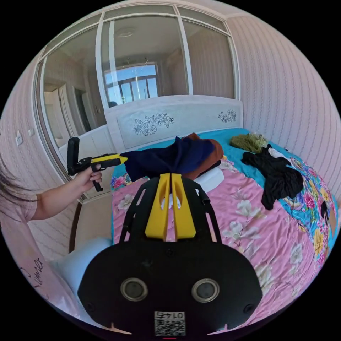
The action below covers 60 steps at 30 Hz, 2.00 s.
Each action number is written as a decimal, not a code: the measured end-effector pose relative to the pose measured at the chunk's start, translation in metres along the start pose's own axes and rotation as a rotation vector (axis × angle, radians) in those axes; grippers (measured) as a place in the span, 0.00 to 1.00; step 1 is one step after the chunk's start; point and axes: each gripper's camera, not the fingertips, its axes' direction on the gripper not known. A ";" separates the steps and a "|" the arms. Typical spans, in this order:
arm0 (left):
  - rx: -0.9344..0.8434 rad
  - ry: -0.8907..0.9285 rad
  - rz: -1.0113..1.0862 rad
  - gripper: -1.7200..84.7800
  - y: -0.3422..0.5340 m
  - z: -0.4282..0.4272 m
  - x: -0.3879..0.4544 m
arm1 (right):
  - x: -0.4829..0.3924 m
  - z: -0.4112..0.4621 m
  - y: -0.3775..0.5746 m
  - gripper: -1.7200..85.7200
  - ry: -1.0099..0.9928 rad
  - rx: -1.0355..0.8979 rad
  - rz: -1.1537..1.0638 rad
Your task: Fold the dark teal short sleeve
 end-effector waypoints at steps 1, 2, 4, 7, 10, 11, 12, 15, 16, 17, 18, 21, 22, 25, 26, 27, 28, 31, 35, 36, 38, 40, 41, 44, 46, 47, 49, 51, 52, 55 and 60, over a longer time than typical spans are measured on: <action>0.048 0.000 0.025 0.01 -0.014 -0.018 0.011 | 0.007 -0.029 0.023 0.01 -0.024 0.034 0.038; 0.070 0.003 0.040 0.01 -0.021 -0.027 0.017 | 0.012 -0.055 0.047 0.01 -0.053 0.061 0.071; 0.111 0.019 0.084 0.01 -0.042 -0.047 0.036 | 0.015 -0.094 0.087 0.01 -0.067 0.099 0.109; 0.122 0.102 0.140 0.01 -0.074 -0.063 0.082 | 0.014 -0.153 0.164 0.01 -0.030 0.157 0.179; 0.104 0.177 0.182 0.01 -0.087 -0.058 0.120 | 0.011 -0.204 0.249 0.01 -0.032 0.196 0.324; 0.102 0.192 0.215 0.01 -0.091 -0.052 0.141 | 0.007 -0.222 0.284 0.01 -0.036 0.195 0.381; 0.097 0.196 0.238 0.01 -0.094 -0.043 0.160 | 0.005 -0.231 0.302 0.01 -0.028 0.191 0.413; 0.045 0.278 0.261 0.01 -0.107 -0.011 0.204 | -0.011 -0.275 0.389 0.01 0.032 0.191 0.586; 0.023 0.295 0.260 0.01 -0.109 -0.002 0.212 | -0.018 -0.293 0.422 0.01 0.081 0.197 0.657; 0.004 0.339 0.263 0.01 -0.112 0.015 0.228 | -0.025 -0.311 0.453 0.01 0.137 0.197 0.728; -0.012 0.394 0.260 0.01 -0.114 0.032 0.242 | -0.027 -0.318 0.467 0.01 0.165 0.193 0.763; -0.106 0.509 0.266 0.01 -0.111 0.077 0.282 | -0.034 -0.343 0.524 0.01 0.286 0.135 0.895; -0.169 0.517 0.267 0.01 -0.104 0.099 0.296 | -0.033 -0.344 0.541 0.02 0.357 0.090 0.936; -0.287 0.417 0.273 0.01 -0.075 0.145 0.318 | -0.018 -0.336 0.580 0.02 0.449 -0.022 1.071; -0.308 0.405 0.276 0.01 -0.069 0.151 0.319 | -0.011 -0.333 0.590 0.03 0.464 -0.031 1.113; -0.345 0.398 0.283 0.01 -0.056 0.159 0.320 | -0.007 -0.331 0.593 0.03 0.468 -0.032 1.131; -0.356 0.396 0.289 0.02 -0.050 0.162 0.320 | 0.001 -0.328 0.597 0.04 0.460 -0.019 1.140; -0.434 0.329 0.337 0.03 -0.007 0.177 0.308 | 0.028 -0.315 0.588 0.07 0.415 -0.006 1.059; -0.564 0.257 0.306 0.06 0.032 0.209 0.287 | 0.087 -0.274 0.549 0.12 0.354 -0.060 0.907; -0.608 0.237 0.277 0.07 0.043 0.223 0.279 | 0.095 -0.267 0.542 0.13 0.348 -0.070 0.880; -0.686 0.211 0.227 0.09 0.060 0.244 0.269 | 0.128 -0.232 0.519 0.16 0.336 -0.191 0.798; -0.765 0.232 0.171 0.09 0.078 0.259 0.263 | 0.146 -0.208 0.515 0.17 0.253 -0.312 0.810; -0.776 0.267 0.134 0.09 0.088 0.262 0.260 | 0.147 -0.197 0.519 0.17 0.180 -0.306 0.822; -0.743 0.401 0.057 0.09 0.109 0.252 0.269 | 0.127 -0.169 0.528 0.17 0.077 -0.302 0.815; -0.731 0.473 0.043 0.09 0.124 0.240 0.287 | 0.107 -0.142 0.528 0.17 0.044 -0.350 0.777; -0.720 0.505 0.049 0.10 0.134 0.232 0.304 | 0.094 -0.120 0.528 0.17 0.031 -0.397 0.750; -0.708 0.532 0.067 0.10 0.153 0.225 0.338 | 0.080 -0.091 0.530 0.17 0.067 -0.438 0.722; -0.744 0.538 0.036 0.11 0.168 0.233 0.358 | 0.076 -0.077 0.536 0.13 0.176 -0.433 0.730; -0.771 0.539 -0.002 0.11 0.173 0.240 0.365 | 0.075 -0.079 0.540 0.10 0.254 -0.416 0.744; -0.761 0.470 0.046 0.07 0.175 0.245 0.368 | 0.081 -0.101 0.554 0.05 0.152 -0.370 0.790; -0.727 0.582 -0.004 0.01 0.163 0.235 0.342 | 0.082 -0.195 0.584 0.03 0.221 -0.252 0.848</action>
